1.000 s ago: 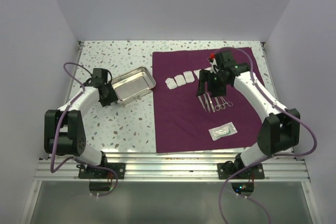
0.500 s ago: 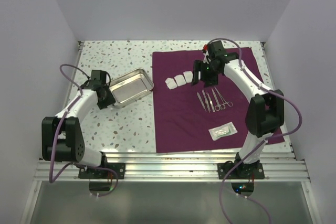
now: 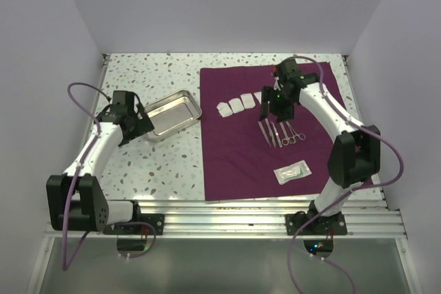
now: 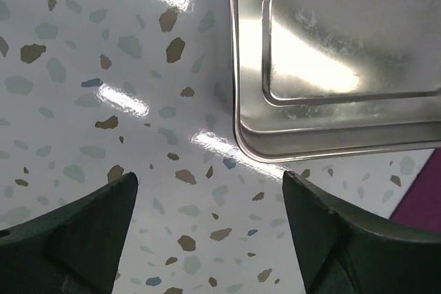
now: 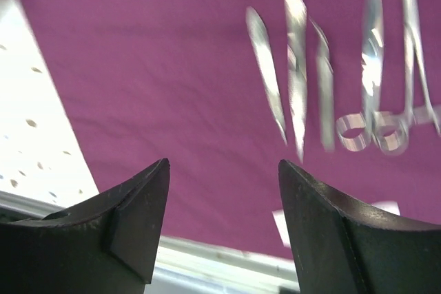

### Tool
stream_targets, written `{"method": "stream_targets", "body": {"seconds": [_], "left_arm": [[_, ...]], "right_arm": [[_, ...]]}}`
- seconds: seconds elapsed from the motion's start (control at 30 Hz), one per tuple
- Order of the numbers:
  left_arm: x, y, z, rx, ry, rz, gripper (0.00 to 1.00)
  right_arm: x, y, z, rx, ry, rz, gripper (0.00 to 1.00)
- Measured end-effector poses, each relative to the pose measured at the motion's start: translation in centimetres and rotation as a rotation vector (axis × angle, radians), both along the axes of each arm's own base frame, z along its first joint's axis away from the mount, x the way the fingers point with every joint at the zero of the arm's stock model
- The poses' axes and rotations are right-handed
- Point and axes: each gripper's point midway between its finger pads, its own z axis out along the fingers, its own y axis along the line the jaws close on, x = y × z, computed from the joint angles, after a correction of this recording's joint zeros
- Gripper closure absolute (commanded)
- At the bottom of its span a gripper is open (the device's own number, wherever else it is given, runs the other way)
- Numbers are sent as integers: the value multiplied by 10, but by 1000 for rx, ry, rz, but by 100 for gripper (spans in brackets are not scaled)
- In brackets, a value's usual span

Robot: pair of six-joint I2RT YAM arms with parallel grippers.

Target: Prepare the surgical pack

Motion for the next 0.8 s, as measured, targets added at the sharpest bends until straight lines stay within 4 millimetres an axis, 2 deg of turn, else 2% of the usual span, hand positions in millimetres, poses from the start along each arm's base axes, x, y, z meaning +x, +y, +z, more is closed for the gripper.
{"method": "stream_targets", "body": {"seconds": [0.13, 0.17, 0.27, 0.37, 0.4, 0.6, 0.67, 0.8], "left_arm": [[7, -2, 30, -12, -90, -6, 11], [8, -4, 36, -22, -111, -13, 15], [9, -15, 50, -69, -161, -48, 24], [8, -31, 61, -111, -198, -108, 28], [9, -40, 65, -126, -208, -137, 30], [7, -106, 83, -239, -250, -356, 34], [5, -123, 85, -287, -256, -413, 36], [6, -140, 88, -346, -266, -472, 35]], "right_arm": [[-36, -26, 5, -45, 26, -42, 33], [-41, -30, 6, -50, 24, -46, 35], [-48, -35, 5, -56, 33, -36, 45], [-48, -32, -8, -58, 70, -8, 60], [-48, -31, -14, -59, 87, 3, 63], [-57, -34, -55, -93, 195, 40, 64], [-58, -34, -59, -98, 203, 47, 64], [-54, -34, -64, -106, 195, 61, 63]]}}
